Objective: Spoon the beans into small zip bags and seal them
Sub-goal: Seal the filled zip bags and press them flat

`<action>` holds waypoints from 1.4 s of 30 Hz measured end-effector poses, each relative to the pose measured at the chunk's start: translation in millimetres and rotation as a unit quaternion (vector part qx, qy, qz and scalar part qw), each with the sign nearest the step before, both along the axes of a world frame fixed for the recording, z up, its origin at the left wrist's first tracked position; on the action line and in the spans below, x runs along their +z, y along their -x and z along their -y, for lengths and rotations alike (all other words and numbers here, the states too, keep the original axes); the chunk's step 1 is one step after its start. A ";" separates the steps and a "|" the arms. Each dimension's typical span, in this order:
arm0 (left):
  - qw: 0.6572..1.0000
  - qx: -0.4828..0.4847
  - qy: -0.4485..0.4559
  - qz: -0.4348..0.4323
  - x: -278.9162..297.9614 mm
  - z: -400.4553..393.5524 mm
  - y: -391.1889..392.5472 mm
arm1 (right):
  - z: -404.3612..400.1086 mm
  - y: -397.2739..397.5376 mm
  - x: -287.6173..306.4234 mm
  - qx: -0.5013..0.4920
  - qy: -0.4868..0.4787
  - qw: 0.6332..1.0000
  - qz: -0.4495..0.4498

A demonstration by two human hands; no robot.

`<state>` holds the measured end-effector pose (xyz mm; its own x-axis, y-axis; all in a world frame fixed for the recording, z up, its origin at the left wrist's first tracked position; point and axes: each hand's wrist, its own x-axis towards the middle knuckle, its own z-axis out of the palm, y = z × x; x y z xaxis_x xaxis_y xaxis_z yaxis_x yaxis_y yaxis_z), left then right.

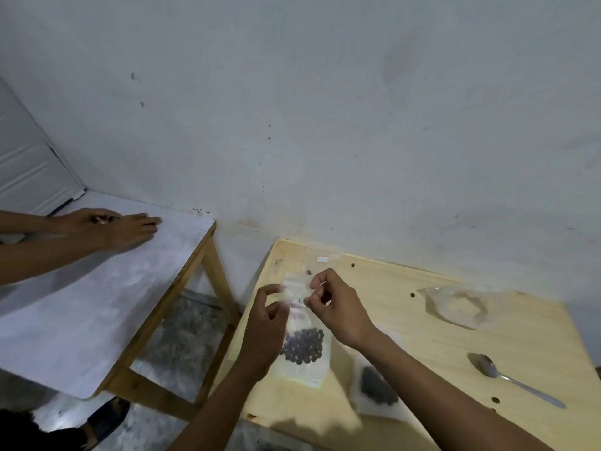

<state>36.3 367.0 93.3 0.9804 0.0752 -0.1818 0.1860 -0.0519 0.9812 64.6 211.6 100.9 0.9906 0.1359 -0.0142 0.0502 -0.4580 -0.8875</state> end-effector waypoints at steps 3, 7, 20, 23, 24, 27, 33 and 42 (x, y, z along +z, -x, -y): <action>1.000 -0.006 0.006 0.008 6.0 10.0 -1.8 | 5.5 -0.1 0.2 -0.021 0.007 1.000 0.006; 1.000 -0.015 0.016 0.002 9.7 19.4 -7.3 | 8.5 0.5 2.6 -0.046 0.008 0.999 0.021; 0.999 -0.034 0.026 0.005 6.9 17.2 -33.3 | 22.0 -10.1 -16.1 -0.153 -0.072 0.980 -0.107; 0.997 -0.069 0.046 -0.002 3.7 13.5 -41.4 | 24.2 -14.0 -18.6 -0.153 -0.116 0.972 -0.135; 0.996 -0.069 0.053 -0.009 3.5 14.5 -43.8 | 25.5 -15.9 -19.0 -0.148 -0.128 0.970 -0.141; 0.997 -0.019 0.057 -0.038 0.4 20.1 -53.6 | 29.3 -21.1 -21.3 -0.119 -0.168 0.962 -0.177; 0.991 0.071 0.081 -0.084 -16.5 21.8 -91.5 | 46.8 -26.6 -46.1 -0.077 -0.204 0.935 -0.280; 0.978 -0.088 -0.087 -0.166 -76.2 30.5 -117.2 | 59.4 -61.0 -77.2 -0.268 -0.211 0.888 -0.307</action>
